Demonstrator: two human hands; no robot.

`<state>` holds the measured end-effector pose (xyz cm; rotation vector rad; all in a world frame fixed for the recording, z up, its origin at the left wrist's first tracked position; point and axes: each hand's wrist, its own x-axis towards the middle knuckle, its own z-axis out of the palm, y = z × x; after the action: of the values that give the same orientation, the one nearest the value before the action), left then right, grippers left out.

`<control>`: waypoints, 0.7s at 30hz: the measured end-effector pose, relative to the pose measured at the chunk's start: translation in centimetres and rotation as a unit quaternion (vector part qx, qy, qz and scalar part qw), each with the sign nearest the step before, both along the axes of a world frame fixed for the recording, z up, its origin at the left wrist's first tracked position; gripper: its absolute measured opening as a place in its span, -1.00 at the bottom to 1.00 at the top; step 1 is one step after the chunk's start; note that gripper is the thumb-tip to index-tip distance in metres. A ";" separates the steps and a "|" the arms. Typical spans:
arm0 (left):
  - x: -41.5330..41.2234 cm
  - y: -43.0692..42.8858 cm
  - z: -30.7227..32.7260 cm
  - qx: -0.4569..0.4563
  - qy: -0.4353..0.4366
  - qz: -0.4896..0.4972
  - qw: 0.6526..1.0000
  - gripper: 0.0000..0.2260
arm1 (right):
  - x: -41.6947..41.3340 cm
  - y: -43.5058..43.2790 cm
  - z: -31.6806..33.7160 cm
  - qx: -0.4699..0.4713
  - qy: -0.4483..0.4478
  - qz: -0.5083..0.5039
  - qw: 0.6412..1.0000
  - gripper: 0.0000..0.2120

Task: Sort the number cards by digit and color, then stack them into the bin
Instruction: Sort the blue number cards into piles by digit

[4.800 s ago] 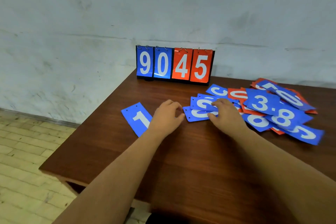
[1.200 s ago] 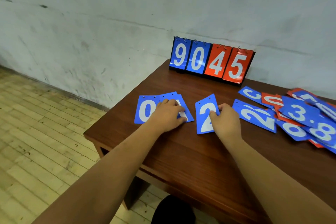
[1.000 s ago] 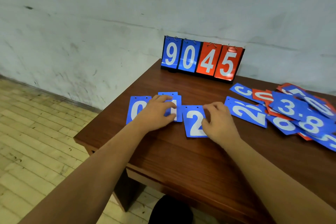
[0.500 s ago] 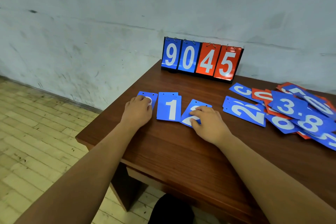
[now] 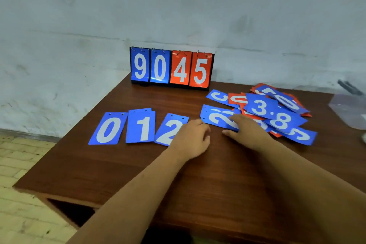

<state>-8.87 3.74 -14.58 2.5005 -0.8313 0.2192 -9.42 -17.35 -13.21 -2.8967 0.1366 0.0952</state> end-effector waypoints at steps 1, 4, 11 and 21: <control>0.0 -0.6 -0.3 -0.001 0.009 0.002 1.000 -0.80 | 0.1 -0.3 -0.1 0.013 0.003 0.004 1.000 -0.37; -0.4 -1.6 -1.0 -0.025 0.013 0.016 0.999 -0.83 | 0.3 -0.2 -0.5 -0.098 -0.060 0.057 0.992 -0.55; -0.7 -2.7 0.5 -0.391 0.348 0.131 0.842 -0.70 | -2.3 1.3 -0.3 -0.120 -0.304 0.124 0.937 -0.78; 0.3 0.8 1.0 -0.376 0.239 0.247 0.861 -0.91 | -0.4 0.6 0.1 0.063 -0.144 -0.001 0.988 -0.54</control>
<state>-8.58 4.53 -13.62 1.8262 0.1232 0.0592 -9.77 -16.80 -13.11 -2.7459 0.0790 -0.3041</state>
